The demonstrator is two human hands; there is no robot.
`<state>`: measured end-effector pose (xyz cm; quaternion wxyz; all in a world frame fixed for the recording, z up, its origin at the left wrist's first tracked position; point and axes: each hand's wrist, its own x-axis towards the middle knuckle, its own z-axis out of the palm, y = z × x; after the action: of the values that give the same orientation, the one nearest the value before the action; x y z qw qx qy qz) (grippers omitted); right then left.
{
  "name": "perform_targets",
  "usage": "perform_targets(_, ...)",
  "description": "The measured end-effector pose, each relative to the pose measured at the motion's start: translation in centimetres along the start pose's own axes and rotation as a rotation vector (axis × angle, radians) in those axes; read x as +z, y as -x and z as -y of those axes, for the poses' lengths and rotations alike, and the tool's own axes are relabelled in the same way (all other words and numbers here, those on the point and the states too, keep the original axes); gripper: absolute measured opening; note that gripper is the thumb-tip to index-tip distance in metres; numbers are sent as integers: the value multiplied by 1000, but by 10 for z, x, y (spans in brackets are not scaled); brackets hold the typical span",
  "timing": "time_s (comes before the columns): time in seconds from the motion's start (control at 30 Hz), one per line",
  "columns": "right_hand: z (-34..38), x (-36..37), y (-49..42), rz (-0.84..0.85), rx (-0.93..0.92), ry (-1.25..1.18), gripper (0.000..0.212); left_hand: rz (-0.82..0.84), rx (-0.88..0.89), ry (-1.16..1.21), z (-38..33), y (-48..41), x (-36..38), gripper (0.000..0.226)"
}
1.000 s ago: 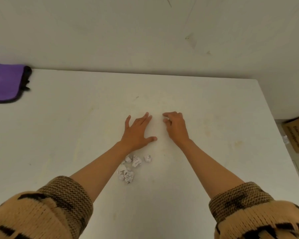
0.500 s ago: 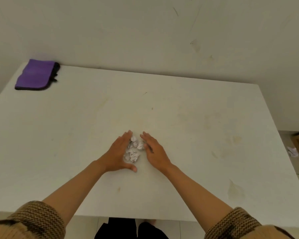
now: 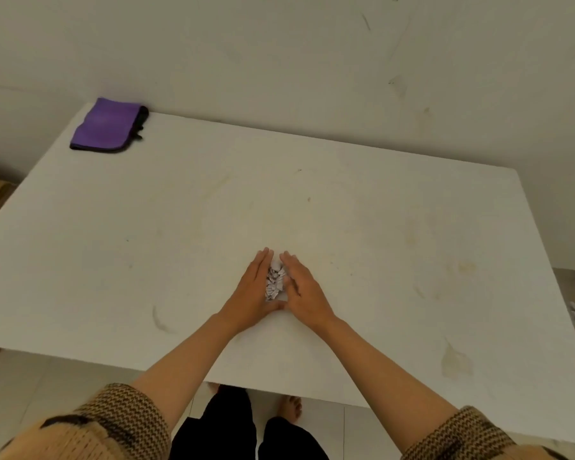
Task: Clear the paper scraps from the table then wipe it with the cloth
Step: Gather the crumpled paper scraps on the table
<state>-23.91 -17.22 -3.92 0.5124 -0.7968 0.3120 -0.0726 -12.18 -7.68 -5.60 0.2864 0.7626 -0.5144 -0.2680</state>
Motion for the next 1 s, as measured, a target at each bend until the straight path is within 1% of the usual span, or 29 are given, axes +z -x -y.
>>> perform_targets(0.07, 3, -1, -3, -42, -21, 61, 43, 11, -25, 13, 4, 6, -6, 117)
perform_targets(0.13, 6, -1, -10, -117, -53, 120, 39, 0, -60, 5, 13, 14, -14, 117)
perform_targets(0.2, 13, 0, -17, -175, -82, 132, 32, -59, -102, -18, 23, 22, -24, 105)
perform_targets(0.3, 29, 7, -30, -216, -96, 121, 21, -157, -187, -73, 39, 33, -41, 82)
perform_targets(0.37, 41, 17, -40, -237, -119, 165, 13, -215, -259, -110, 54, 38, -52, 74)
perform_targets(0.43, 52, 31, -53, -240, -127, 260, 13, -263, -327, -149, 67, 42, -64, 71)
perform_targets(0.53, 73, 53, -79, -154, -93, 406, 22, -298, -381, -186, 84, 44, -84, 67)
perform_targets(0.67, 93, 79, -113, -25, -71, 506, 32, -251, -352, -275, 108, 37, -113, 67)
perform_targets(0.73, 97, 89, -128, 19, -57, 556, 39, -185, -338, -339, 117, 30, -123, 71)
perform_targets(0.8, 98, 96, -140, 56, -48, 632, 45, -120, -321, -383, 123, 23, -132, 81)
perform_targets(0.9, 98, 104, -154, 70, -24, 698, 47, -64, -257, -423, 131, 11, -138, 98)
perform_targets(1.0, 96, 109, -160, 17, -50, 762, 44, -40, -211, -458, 135, 3, -138, 99)
